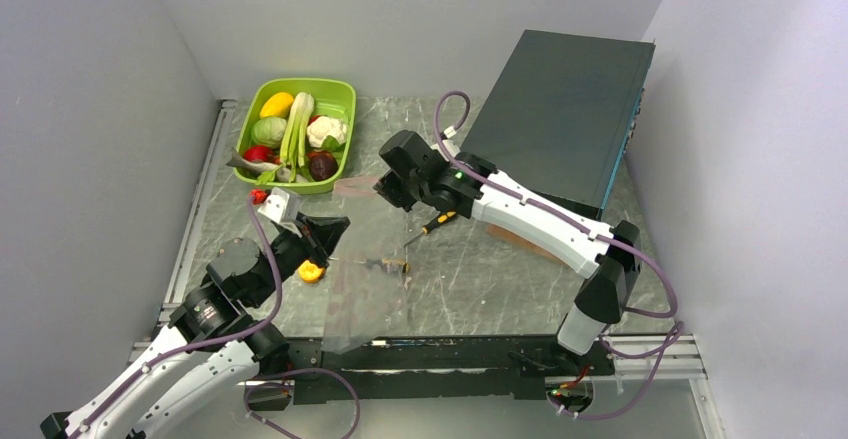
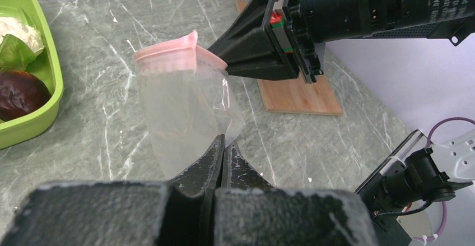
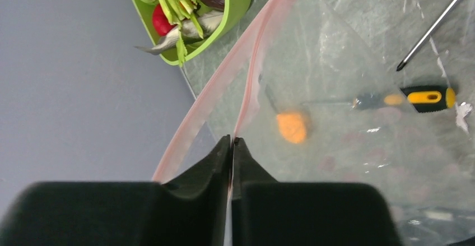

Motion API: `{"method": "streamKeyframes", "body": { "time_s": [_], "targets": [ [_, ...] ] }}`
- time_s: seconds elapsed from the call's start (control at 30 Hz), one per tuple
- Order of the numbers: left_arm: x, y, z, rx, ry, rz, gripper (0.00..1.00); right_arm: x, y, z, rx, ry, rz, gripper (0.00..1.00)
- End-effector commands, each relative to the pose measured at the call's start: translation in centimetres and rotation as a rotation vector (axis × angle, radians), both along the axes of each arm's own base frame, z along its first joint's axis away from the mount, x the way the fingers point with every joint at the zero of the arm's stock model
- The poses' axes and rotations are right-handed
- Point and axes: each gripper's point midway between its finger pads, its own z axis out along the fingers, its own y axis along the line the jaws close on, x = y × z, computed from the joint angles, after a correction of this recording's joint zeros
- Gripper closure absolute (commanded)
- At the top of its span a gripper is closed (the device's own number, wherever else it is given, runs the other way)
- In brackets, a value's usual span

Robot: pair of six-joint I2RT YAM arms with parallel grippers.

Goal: Place the food in the zip-top bag and seal the zipper
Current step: Adjust the zipper on the food storage bag.

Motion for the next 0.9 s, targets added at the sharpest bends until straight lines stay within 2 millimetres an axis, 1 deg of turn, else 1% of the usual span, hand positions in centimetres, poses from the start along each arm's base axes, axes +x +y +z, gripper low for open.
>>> {"method": "streamKeyframes", "body": {
  "time_s": [0.0,0.03,0.07,0.1,0.13,0.17,0.2,0.23,0.3,0.37,0.4,0.43,0.5,0.53,0.57,0.7,0.77,0.87],
  "targets": [
    [-0.4,-0.5,2.0,-0.053,-0.038,-0.035,1.00,0.0,0.0,2.7,0.082,-0.051,-0.003,1.00],
    [-0.4,-0.5,1.9,-0.051,-0.030,-0.033,1.00,0.1,-0.1,2.8,0.070,-0.062,0.001,1.00],
    [-0.5,-0.4,1.9,-0.044,-0.019,-0.033,0.96,0.2,-0.3,2.8,0.060,-0.077,0.007,1.00],
    [-0.6,-0.4,1.8,-0.037,-0.009,-0.033,0.89,0.3,-0.6,3.0,0.048,-0.102,0.018,1.00],
    [-0.7,-0.3,1.8,-0.033,-0.001,-0.037,0.80,0.4,-0.8,3.2,0.043,-0.134,0.029,1.00],
    [-0.9,-0.3,1.8,-0.033,0.005,-0.041,0.64,0.3,-1.1,3.4,0.038,-0.177,0.053,1.00],
    [-1.1,-0.2,1.8,-0.037,0.012,-0.044,0.53,0.2,-1.2,3.8,0.039,-0.232,0.088,1.00],
    [-1.3,-0.2,1.9,-0.041,0.019,-0.051,0.44,0.2,-1.2,4.9,0.059,-0.309,0.116,1.00],
    [-1.9,-0.3,2.2,-0.035,0.035,-0.077,0.28,-0.4,-1.7,6.0,0.021,-0.463,0.230,1.00],
    [-2.6,-0.4,2.4,-0.006,0.059,-0.110,0.13,-1.5,-2.6,6.5,-0.050,-0.587,0.347,1.00],
    [-2.8,-0.3,2.6,0.015,0.072,-0.115,0.08,-2.2,-3.0,6.7,-0.077,-0.640,0.407,1.00],
    [-2.9,-0.1,2.8,0.034,0.083,-0.116,0.05,-3.1,-3.4,6.9,-0.103,-0.690,0.471,1.00],
    [-3.4,0.4,3.7,0.070,0.099,-0.117,0.01,-4.9,-4.4,7.9,-0.133,-0.796,0.582,1.00],
    [-3.5,0.6,4.1,0.085,0.097,-0.118,0.00,-5.7,-5.0,8.0,-0.157,-0.833,0.627,1.00],
    [-3.6,0.7,4.6,0.093,0.093,-0.119,0.00,-6.3,-5.7,7.7,-0.185,-0.845,0.661,1.00],
    [-3.4,1.3,6.1,0.114,0.085,-0.092,0.00,-8.0,-9.9,8.0,-0.326,-0.879,0.717,1.00],
    [-3.1,1.5,6.4,0.112,0.085,-0.068,0.00,-9.1,-12.2,8.7,-0.371,-0.892,0.733,1.00],
    [-2.4,1.5,6.4,0.112,0.094,-0.039,0.00,-11.1,-15.5,10.0,-0.405,-0.918,0.758,1.00]
  ]
}}
